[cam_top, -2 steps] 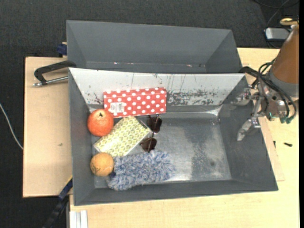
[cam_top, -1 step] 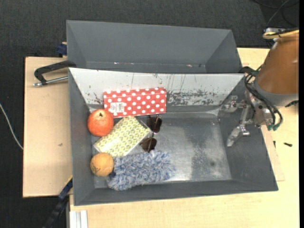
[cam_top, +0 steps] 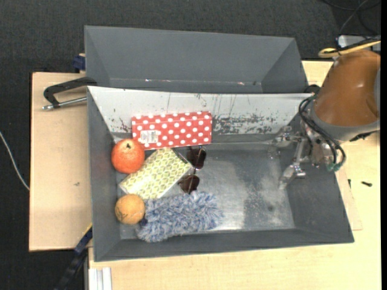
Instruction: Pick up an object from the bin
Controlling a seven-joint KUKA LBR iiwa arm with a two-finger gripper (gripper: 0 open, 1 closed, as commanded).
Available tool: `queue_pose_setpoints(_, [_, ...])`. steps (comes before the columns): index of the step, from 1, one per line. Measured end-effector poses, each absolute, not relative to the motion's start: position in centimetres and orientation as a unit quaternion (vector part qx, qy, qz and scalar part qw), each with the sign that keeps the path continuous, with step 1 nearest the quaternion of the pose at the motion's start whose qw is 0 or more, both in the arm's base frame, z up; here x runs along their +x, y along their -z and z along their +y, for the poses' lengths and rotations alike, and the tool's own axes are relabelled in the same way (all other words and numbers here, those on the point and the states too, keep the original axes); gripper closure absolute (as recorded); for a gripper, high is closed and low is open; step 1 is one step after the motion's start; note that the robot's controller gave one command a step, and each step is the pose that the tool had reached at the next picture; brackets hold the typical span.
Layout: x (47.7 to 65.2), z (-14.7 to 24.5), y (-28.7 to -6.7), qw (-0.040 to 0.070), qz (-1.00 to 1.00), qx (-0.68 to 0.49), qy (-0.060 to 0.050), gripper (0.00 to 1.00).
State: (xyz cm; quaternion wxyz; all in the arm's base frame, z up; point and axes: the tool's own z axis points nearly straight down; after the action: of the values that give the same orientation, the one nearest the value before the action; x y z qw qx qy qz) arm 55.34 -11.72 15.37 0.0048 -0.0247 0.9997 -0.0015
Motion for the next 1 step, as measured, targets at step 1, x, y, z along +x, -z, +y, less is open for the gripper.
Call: queue_pose_setpoints(1, [53.48, -5.35, -9.75, 0.003, 0.999, -0.035, 0.0, 0.0])
